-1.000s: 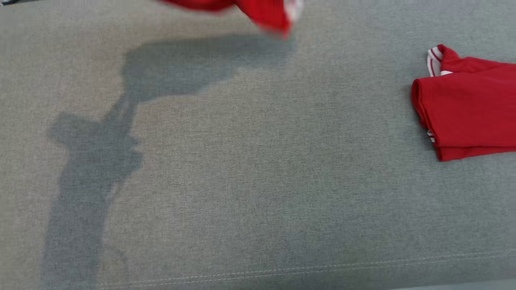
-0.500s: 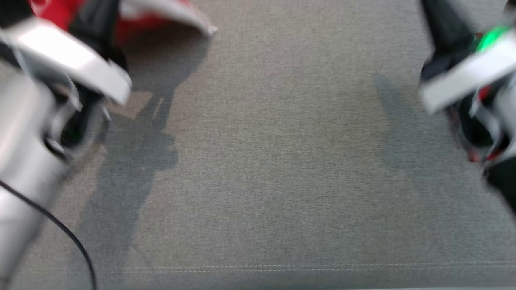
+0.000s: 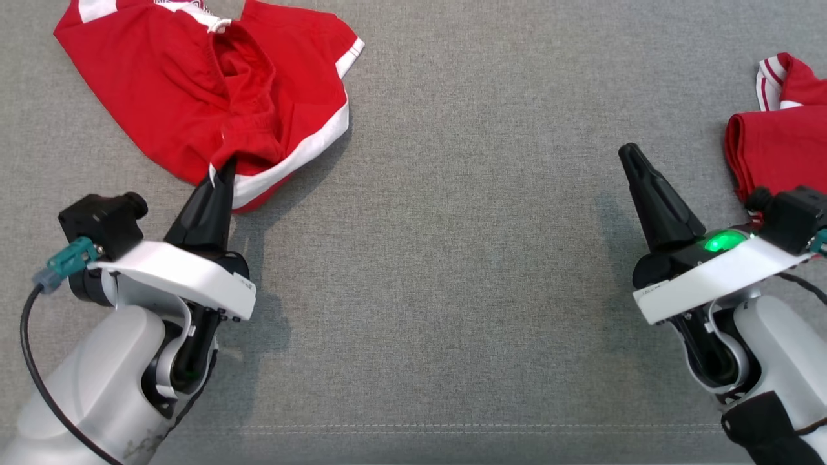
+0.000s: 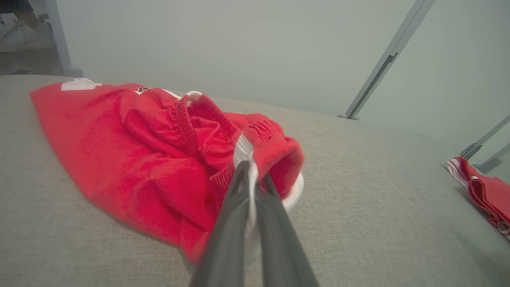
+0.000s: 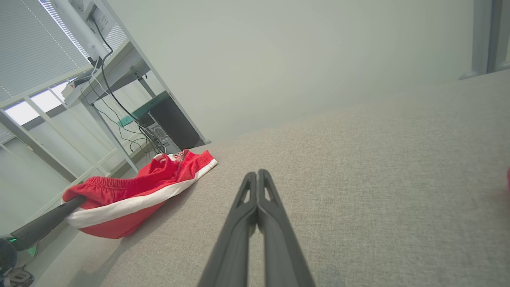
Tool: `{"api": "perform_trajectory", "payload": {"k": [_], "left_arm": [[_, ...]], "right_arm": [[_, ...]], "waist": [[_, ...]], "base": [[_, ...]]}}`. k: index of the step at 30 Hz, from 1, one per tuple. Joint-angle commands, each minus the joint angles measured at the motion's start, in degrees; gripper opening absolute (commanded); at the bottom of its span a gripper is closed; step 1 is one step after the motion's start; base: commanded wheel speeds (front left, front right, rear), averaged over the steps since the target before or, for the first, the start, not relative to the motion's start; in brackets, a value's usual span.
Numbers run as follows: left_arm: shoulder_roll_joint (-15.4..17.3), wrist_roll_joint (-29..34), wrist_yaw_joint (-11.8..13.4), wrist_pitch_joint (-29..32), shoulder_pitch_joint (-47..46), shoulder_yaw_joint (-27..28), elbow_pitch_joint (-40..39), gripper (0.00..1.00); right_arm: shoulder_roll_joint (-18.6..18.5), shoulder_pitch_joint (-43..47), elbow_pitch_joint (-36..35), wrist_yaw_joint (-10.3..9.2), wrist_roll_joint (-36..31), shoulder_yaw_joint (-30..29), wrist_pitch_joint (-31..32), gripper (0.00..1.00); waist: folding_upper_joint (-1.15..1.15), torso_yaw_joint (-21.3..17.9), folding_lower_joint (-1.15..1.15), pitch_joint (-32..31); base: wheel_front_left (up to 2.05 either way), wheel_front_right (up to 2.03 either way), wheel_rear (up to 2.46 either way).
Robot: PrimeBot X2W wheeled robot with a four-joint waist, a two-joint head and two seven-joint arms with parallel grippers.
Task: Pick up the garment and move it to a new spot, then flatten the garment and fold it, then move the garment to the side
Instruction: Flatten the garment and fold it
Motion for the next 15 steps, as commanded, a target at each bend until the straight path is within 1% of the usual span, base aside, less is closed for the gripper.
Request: {"api": "perform_trajectory", "payload": {"k": [1, 8, 9, 10, 11, 15], "left_arm": [[2.4, 0.5, 0.6, -0.7, 0.3, 2.7, -1.5, 0.00], [2.0, 1.8, 1.9, -0.7, 2.3, 2.9, -3.8, 0.00], [2.0, 2.1, 2.2, -0.7, 2.6, 2.8, -4.0, 0.00], [1.9, 2.4, 2.7, -0.7, 3.0, 2.8, -4.3, 0.00], [1.9, 2.7, 3.2, -0.7, 3.5, 2.7, -4.5, 0.00], [1.3, 2.9, 4.5, -0.7, 6.8, 2.1, -5.9, 0.00]], "right_arm": [[0.2, 2.2, -1.9, 0.01, -0.5, 0.4, -0.7, 0.00], [1.3, 3.5, -3.2, 0.01, -1.6, -0.5, 0.2, 0.00], [1.5, 3.7, -3.3, 0.01, -1.9, -0.6, 0.2, 0.15], [1.7, 3.9, -3.2, 0.01, -2.1, -0.7, 0.2, 0.52], [1.9, 4.3, -3.1, 0.01, -2.4, -0.8, 0.2, 1.00], [3.2, 7.0, -2.9, 0.01, -3.2, -2.4, 0.0, 1.00]], "waist": [[0.00, 0.0, 0.00, -0.2], [0.00, -0.1, 0.00, -1.4], [0.00, -0.1, 0.00, -1.5], [0.00, -0.1, 0.00, -1.8], [0.00, -0.2, 0.00, -2.1], [0.00, -0.2, 0.00, -3.9]], "base": [[0.00, 0.00, 0.00], [0.00, 0.00, 0.00], [0.00, 0.00, 0.00], [0.00, 0.00, 0.00], [0.00, 0.00, 0.00], [0.00, 0.00, 0.00]]}}
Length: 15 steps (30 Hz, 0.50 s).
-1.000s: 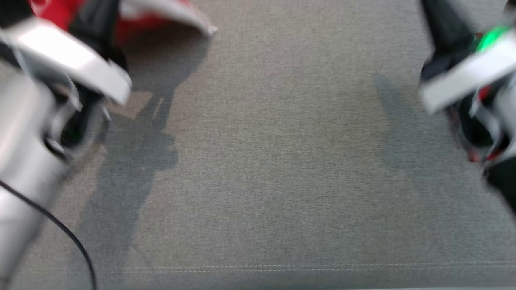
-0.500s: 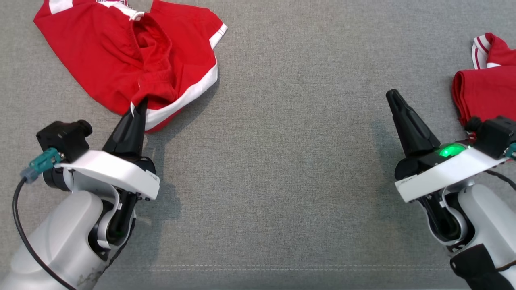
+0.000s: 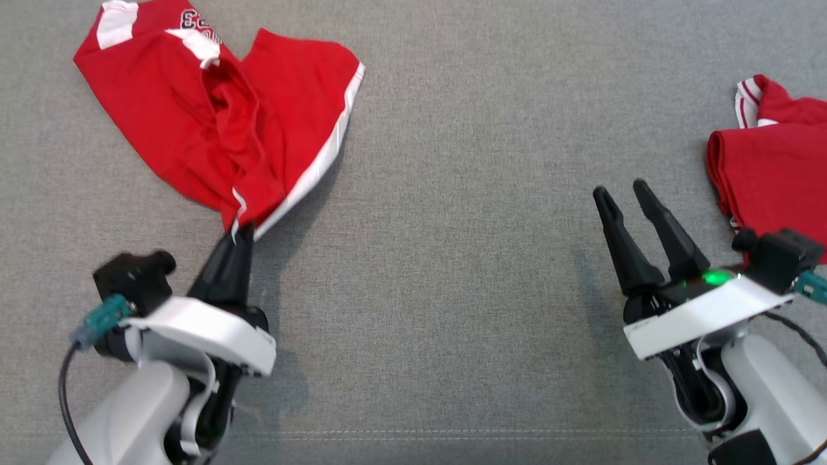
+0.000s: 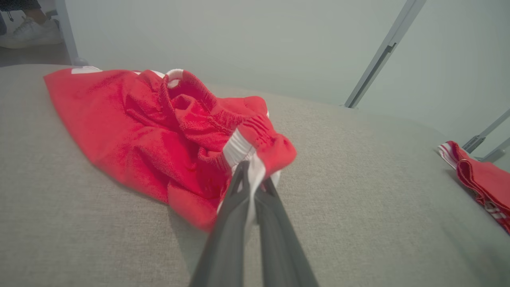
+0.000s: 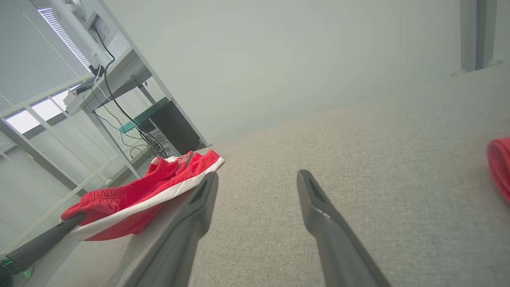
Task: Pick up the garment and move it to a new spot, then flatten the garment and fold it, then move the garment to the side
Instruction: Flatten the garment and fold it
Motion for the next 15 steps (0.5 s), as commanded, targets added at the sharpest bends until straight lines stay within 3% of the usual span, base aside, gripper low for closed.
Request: {"api": "perform_trajectory", "payload": {"k": [1, 15], "left_arm": [[1.6, 0.2, 0.7, -0.7, 0.7, 1.9, -2.0, 0.00], [1.2, -1.5, 4.4, 3.0, 14.3, -4.7, -12.0, 0.00]], "right_arm": [[0.5, 2.4, -1.5, 0.01, -0.7, -0.1, -0.2, 1.00], [4.7, 20.4, -7.2, 0.01, -6.6, -10.1, 2.6, 1.00]], "waist": [[0.00, 0.1, 0.00, -1.2], [0.00, 2.7, 0.00, -9.1]], "base": [[0.00, 0.00, 0.00], [0.00, 0.00, 0.00]]}}
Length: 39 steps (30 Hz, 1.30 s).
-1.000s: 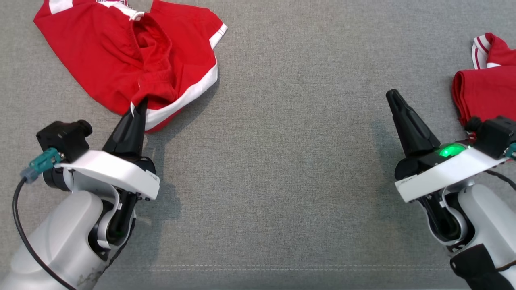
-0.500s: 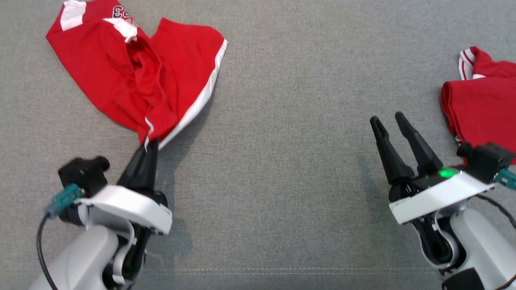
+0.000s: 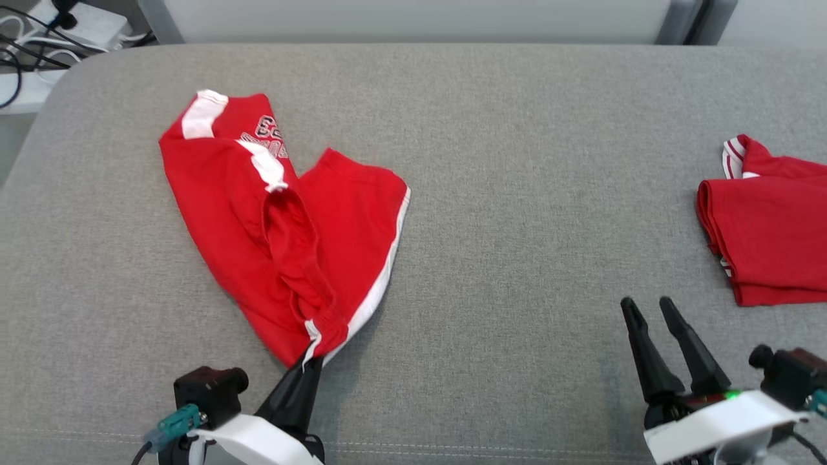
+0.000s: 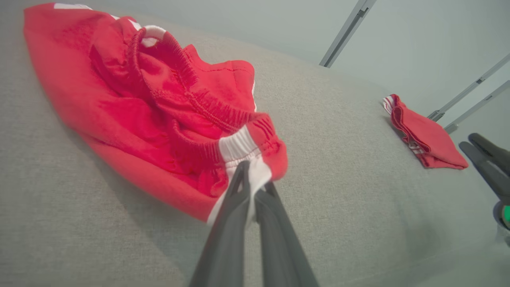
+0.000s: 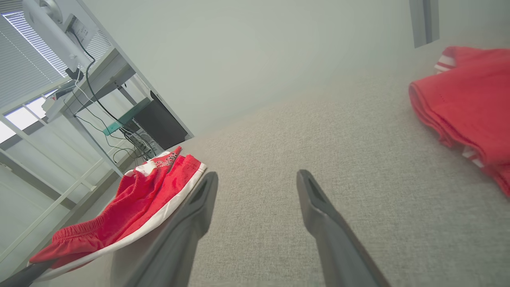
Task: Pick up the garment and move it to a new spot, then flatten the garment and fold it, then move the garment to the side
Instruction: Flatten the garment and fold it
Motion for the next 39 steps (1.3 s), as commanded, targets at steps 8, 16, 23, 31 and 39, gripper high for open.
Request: {"api": "perform_trajectory", "payload": {"k": [8, 16, 23, 31, 39], "left_arm": [[2.3, -1.1, 1.9, 0.0, 1.7, 2.2, -4.1, 0.00], [2.1, -1.6, 1.7, -0.4, 1.6, 2.8, -5.0, 0.00], [-0.2, -1.6, 0.0, -1.6, 0.5, 2.9, -3.8, 0.00], [-4.7, -0.4, -4.7, -2.5, -4.3, 1.3, 1.5, 0.00], [-8.7, 0.4, -8.5, -3.0, -7.7, 0.1, 6.3, 0.00]], "right_arm": [[3.4, 8.0, -8.2, 0.01, -6.4, -4.7, 4.9, 1.00], [0.1, 2.3, -10.2, 0.01, -12.0, -3.8, 8.5, 1.00], [-10.1, -13.9, -2.0, 0.01, -17.5, 8.7, 12.0, 1.00], [-16.9, -30.2, 10.6, 0.01, -13.0, 26.0, 14.4, 1.00], [-18.9, -39.5, 20.7, 0.01, -7.4, 38.1, 13.5, 1.00]], "waist": [[0.00, 1.1, 0.00, -2.4], [0.00, 4.5, 0.00, -1.1], [0.00, 10.2, 0.00, 2.3], [0.00, 16.6, 0.00, 5.4], [0.00, 20.6, 0.00, 7.1]], "base": [[0.00, 0.00, 0.00], [0.00, 0.00, 0.00], [0.00, 0.00, 0.00], [0.00, 0.00, 0.00], [0.00, 0.00, 0.00]]}}
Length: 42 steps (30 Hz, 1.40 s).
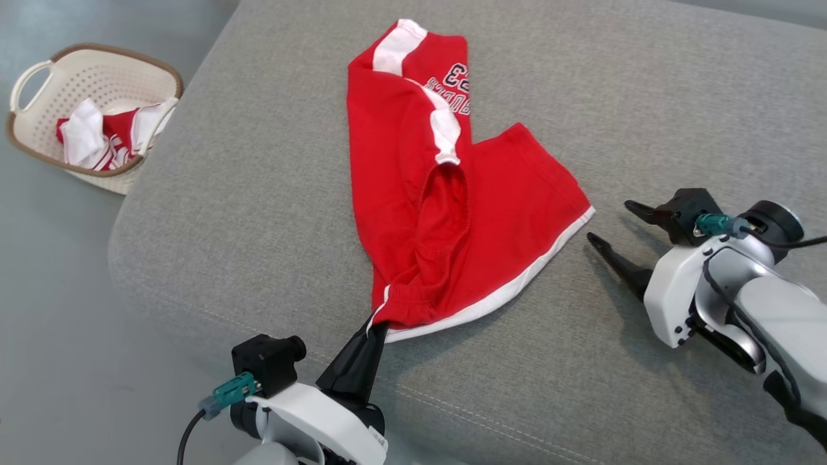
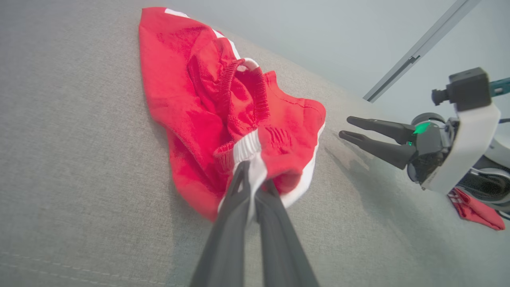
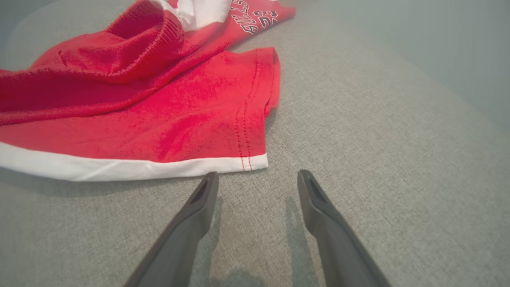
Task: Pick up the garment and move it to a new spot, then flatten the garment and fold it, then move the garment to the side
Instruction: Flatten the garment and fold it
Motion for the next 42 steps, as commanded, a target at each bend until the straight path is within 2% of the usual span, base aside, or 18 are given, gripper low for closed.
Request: {"api": "perform_trajectory", "payload": {"k": [1, 10, 12, 13, 14, 15, 22, 26, 30, 36, 37, 38, 42], "left_arm": [[0.5, 0.7, -0.7, -0.8, -2.5, 1.6, -0.2, 0.00], [-1.6, 1.2, -2.7, -1.2, -3.4, 1.8, 2.1, 0.00], [-1.8, 1.3, -2.9, -1.2, -3.6, 1.9, 2.5, 0.00], [-1.8, 1.4, -2.9, -1.2, -3.6, 2.0, 2.7, 0.00], [-1.8, 1.4, -2.9, -1.2, -3.6, 2.0, 2.7, 0.00], [-1.9, 1.4, -3.0, -1.3, -3.6, 2.1, 2.8, 0.00], [-1.7, 1.6, -2.9, -1.3, -3.4, 2.6, 3.1, 0.00], [-0.2, 1.9, -2.1, -1.4, -2.8, 3.7, 2.1, 0.00], [1.9, 1.7, -0.8, -1.4, -1.8, 5.2, 0.8, 0.00], [4.4, 1.8, 0.9, -0.5, -0.8, 6.1, -1.4, 0.00], [4.8, 1.8, 1.2, -0.3, -0.7, 6.1, -1.7, 0.00], [5.2, 1.9, 1.5, 0.0, -0.5, 6.2, -2.0, 0.00], [6.5, 1.5, 2.6, 0.6, 0.4, 6.9, -3.0, 0.00]], "right_arm": [[-0.9, -1.4, 1.0, 0.00, 1.0, 1.6, -0.9, 1.00], [-0.6, -6.8, 7.5, 0.00, 5.4, 10.0, -3.0, 1.00], [-0.4, -7.7, 8.4, 0.00, 6.3, 11.6, -3.7, 0.43], [-0.2, -8.1, 8.8, 0.00, 6.7, 12.4, -4.1, 0.07], [-0.2, -8.1, 8.8, 0.00, 6.7, 12.4, -4.1, 0.07], [0.0, -8.5, 9.1, 0.00, 7.2, 13.0, -4.5, 0.00], [0.1, -8.8, 10.8, 0.00, 11.2, 15.8, -7.8, 0.00], [-1.2, -5.2, 8.4, 0.00, 15.2, 14.7, -12.5, 0.00], [-2.6, -2.2, 5.4, 0.00, 15.3, 14.1, -14.9, 0.00], [-1.6, 1.1, 3.3, 0.00, 14.8, 6.8, -17.1, 0.00], [-1.0, 2.1, 2.7, 0.00, 14.5, 4.5, -17.3, 0.12], [-0.3, 3.2, 1.8, 0.00, 13.8, 1.6, -17.4, 1.00], [3.3, 11.3, -6.3, 0.00, 7.4, -13.8, -17.5, 1.00]], "waist": [[0.00, 1.4, 0.00, 0.9], [0.00, 2.7, 0.00, 2.0], [0.00, 2.8, 0.00, 2.1], [0.00, 2.7, 0.00, 2.1], [0.00, 2.7, 0.00, 2.1], [0.00, 2.7, 0.00, 2.1], [0.00, 1.4, 0.00, 1.9], [0.00, -0.9, 0.00, 1.3], [0.00, -3.8, 0.00, 0.7], [0.00, -6.7, 0.00, -0.7], [0.00, -7.3, 0.00, -0.9], [0.00, -7.9, 0.00, -1.2], [0.00, -10.6, 0.00, -2.4]], "base": [[0.00, 0.00, 0.00], [0.00, 0.00, 0.00], [0.00, 0.00, 0.00], [0.00, 0.00, 0.00], [0.00, 0.00, 0.00], [0.00, 0.00, 0.00], [0.00, 0.00, 0.00], [0.00, 0.00, 0.00], [0.00, 0.00, 0.00], [0.00, 0.00, 0.00], [0.00, 0.00, 0.00], [0.00, 0.00, 0.00], [0.00, 0.00, 0.00]]}}
